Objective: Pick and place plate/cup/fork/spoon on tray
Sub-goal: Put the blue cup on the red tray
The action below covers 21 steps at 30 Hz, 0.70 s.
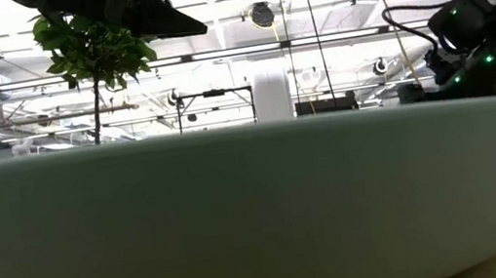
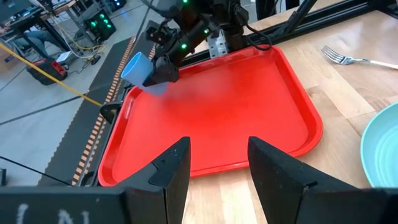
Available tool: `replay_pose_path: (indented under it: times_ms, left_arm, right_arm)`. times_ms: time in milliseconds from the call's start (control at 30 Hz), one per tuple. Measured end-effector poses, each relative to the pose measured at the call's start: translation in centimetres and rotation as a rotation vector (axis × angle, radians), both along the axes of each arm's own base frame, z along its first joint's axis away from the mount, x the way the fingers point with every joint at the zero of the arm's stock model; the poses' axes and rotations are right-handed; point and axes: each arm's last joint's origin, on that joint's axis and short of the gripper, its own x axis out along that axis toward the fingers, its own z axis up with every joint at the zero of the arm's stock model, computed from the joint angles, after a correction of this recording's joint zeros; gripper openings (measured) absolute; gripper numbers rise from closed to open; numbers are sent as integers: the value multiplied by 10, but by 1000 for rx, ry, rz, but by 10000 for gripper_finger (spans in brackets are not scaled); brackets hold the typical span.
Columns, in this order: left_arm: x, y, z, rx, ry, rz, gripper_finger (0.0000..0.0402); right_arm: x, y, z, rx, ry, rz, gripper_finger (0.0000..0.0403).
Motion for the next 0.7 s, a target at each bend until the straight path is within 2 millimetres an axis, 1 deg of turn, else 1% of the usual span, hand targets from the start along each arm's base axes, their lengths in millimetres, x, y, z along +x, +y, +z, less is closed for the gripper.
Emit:
replay_pose_path:
  times_ms: [267, 533, 700]
  left_arm:
    - [1, -4, 1, -1, -6, -19, 163]
    - [3, -16, 3, 29, -31, -74, 163]
    - [3, -18, 3, 34, -31, -85, 163]
  right_arm:
    - [-6, 3, -9, 60, 128, -45, 357]
    - [-7, 4, -16, 104, 142, -50, 357]
    - [-6, 5, -16, 112, 152, -20, 360]
